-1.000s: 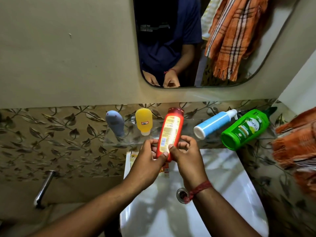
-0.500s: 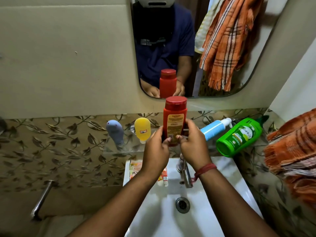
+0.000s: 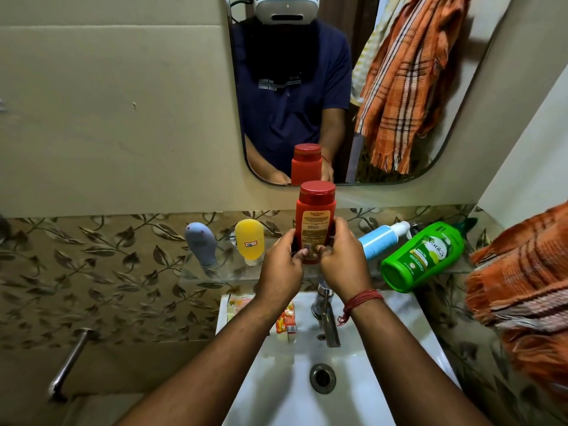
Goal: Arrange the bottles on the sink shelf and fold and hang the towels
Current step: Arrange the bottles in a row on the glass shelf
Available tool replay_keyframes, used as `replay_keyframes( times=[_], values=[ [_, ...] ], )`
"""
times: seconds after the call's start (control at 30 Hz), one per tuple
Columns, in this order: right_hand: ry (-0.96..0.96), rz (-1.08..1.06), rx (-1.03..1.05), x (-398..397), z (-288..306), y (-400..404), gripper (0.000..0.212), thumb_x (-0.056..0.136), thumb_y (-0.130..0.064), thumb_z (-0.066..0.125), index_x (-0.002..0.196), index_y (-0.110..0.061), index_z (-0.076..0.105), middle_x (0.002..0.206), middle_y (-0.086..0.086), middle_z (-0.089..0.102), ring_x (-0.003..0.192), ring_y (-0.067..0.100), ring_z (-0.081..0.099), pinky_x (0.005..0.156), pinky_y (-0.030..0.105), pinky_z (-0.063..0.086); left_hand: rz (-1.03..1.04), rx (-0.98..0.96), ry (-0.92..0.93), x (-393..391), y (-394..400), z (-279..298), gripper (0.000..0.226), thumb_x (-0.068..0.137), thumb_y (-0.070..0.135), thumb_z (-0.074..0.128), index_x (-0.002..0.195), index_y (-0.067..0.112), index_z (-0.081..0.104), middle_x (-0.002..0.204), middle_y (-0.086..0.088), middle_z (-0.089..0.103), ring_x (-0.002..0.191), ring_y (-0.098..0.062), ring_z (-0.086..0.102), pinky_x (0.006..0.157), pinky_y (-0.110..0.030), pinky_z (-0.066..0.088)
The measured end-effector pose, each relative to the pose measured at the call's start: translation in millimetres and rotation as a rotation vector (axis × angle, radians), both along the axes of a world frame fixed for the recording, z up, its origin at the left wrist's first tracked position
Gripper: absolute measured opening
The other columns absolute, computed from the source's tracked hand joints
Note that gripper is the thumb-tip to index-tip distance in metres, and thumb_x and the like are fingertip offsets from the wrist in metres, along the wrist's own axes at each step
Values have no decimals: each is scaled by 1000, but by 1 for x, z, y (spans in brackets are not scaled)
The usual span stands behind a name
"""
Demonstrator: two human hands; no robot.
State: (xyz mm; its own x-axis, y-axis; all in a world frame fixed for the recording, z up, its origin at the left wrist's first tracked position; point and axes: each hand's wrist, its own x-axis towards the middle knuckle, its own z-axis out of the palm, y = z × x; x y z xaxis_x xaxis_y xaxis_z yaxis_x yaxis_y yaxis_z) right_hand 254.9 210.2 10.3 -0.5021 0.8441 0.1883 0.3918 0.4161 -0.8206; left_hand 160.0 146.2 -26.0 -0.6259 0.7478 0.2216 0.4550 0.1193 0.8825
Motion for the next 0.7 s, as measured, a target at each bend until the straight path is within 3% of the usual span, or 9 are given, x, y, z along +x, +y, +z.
replay_keyframes(
  times=[0.07,0.2,0.27,0.37,0.47,0.6,0.7],
  values=[
    [-6,14,-6,0,0,-1,46,89,3,57,127,-21,46,125,2,61,117,20,58,97,34,50,-11,-5,-3,-1,0,0,42,97,5,58,134,26,56,123,8,69,113,-5,62,96,-25,52],
    [28,-29,96,12,2,-2,53,90,1,60,135,-21,40,130,4,56,118,18,56,92,27,46,15,38,-102,0,-9,-3,50,97,6,60,143,20,45,131,7,60,119,-3,57,87,-5,46],
    [67,-72,173,25,6,-1,50,90,-1,59,135,-17,42,130,6,55,114,17,54,91,26,45,108,85,-118,8,-23,-8,47,98,9,59,141,21,44,129,5,55,116,-4,56,92,-14,49],
    [35,-111,325,52,9,14,35,89,-2,59,122,-11,54,119,9,60,107,20,55,89,26,43,181,139,58,30,-43,-17,32,96,10,60,124,22,52,114,6,54,106,0,55,89,-23,51],
    [-218,-169,467,73,16,45,21,89,-10,61,110,-10,59,108,12,64,103,32,53,88,41,45,-67,123,246,52,-42,-9,22,96,13,60,116,20,56,111,8,53,104,-4,56,88,-21,50],
    [-621,-197,404,79,29,74,20,93,-30,58,108,-16,59,105,13,70,106,36,55,88,39,44,-264,-4,440,73,-7,19,30,97,19,57,126,18,51,126,2,48,115,-13,48,94,-25,46],
    [-760,-171,409,76,31,80,30,93,-37,57,116,-17,60,113,15,69,112,35,57,94,37,42,-274,-186,665,78,24,34,42,92,16,61,132,17,46,127,-2,47,112,-18,47,85,-31,50]
  ],
)
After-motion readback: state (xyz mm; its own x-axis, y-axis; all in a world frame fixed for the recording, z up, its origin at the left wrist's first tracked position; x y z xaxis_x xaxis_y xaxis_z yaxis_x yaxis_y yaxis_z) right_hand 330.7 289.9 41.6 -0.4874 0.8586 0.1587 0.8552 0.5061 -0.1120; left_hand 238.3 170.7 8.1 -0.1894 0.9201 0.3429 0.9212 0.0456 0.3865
